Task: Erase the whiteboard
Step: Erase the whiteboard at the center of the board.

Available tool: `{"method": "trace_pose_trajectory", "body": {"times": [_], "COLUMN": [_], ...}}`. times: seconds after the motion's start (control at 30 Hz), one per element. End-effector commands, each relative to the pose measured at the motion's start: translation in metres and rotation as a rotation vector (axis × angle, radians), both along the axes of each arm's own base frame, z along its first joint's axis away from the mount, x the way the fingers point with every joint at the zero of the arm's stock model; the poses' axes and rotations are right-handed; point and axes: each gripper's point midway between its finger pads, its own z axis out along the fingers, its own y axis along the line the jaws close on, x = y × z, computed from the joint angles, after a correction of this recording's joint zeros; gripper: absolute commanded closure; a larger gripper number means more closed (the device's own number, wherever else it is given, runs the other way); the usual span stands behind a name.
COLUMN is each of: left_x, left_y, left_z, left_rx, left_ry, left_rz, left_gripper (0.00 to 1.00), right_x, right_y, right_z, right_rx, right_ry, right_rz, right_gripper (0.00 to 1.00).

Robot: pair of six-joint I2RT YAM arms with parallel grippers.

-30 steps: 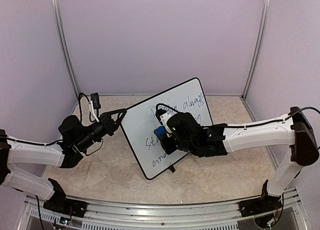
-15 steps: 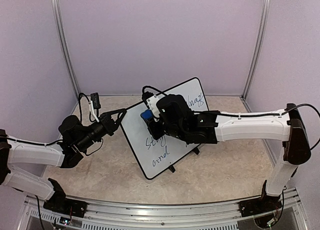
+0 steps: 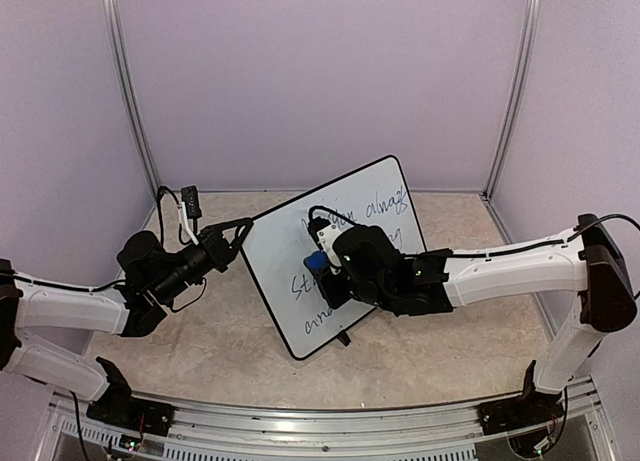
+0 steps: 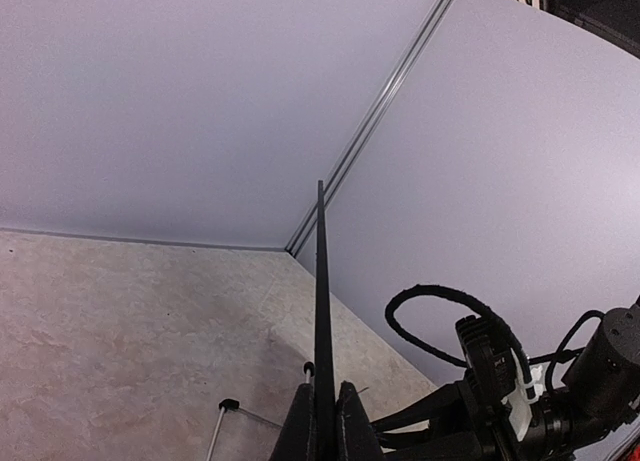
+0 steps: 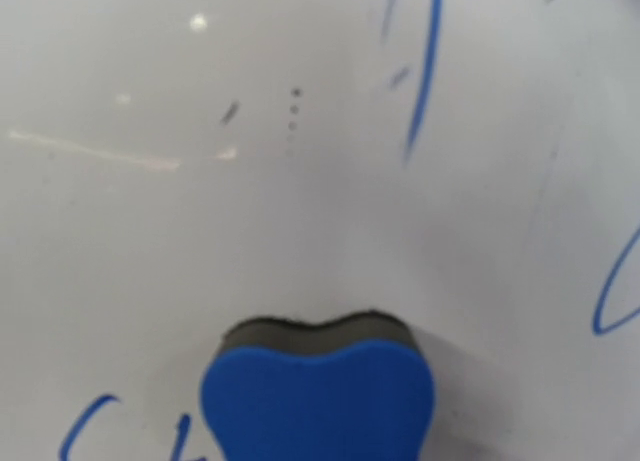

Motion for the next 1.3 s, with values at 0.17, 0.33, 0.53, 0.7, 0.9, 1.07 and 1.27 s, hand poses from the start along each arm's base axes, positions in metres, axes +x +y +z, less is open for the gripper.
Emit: {"method": "trace_pose_trajectory", "body": {"times": [0.17,0.33,0.53,0.7,0.9,1.07,1.27], "left_x": [-0.029,-0.030,-0.030,-0.030,-0.031,-0.030,-0.030], "left_y": [-0.019,-0.018,-0.018,-0.018,-0.017,-0.019,-0.019], "left_z": [0.015,0.017,0.017,0.017,0.018,0.017,0.015], "left_rx": [0.001,0.001,0.000,0.003,0.000,-0.002,0.001], "left_ry": [-0.096,-0.100,-0.100,-0.103,-0.104,-0.100,-0.098], "left_rz": [-0.152,-0.149,-0.150,-0.148,-0.149,-0.157,-0.155], "left_gripper": [1.00,1.00,1.00,1.00,1.00,1.00,1.00], "right_x": [0.035,0.051,0.056,0.045,0.026,0.024,0.036], "right_y": [0.001,0.015,0.016,0.001,-0.022,-0.024,0.001], "right_z": [0.025,0.054,0.051,0.023,-0.015,-0.014,0.015], "right_rx": [0.004,0.025,0.011,0.006,-0.018,-0.027,-0.023], "right_ry": [-0.043,-0.098,-0.098,-0.032,0.057,0.058,-0.003], "right_rz": [-0.030,-0.023,-0.032,-0.040,-0.049,-0.049,-0.009], "right_gripper": [0.77,0.77,0.77,0.77,0.77,0.77,0.78]}}
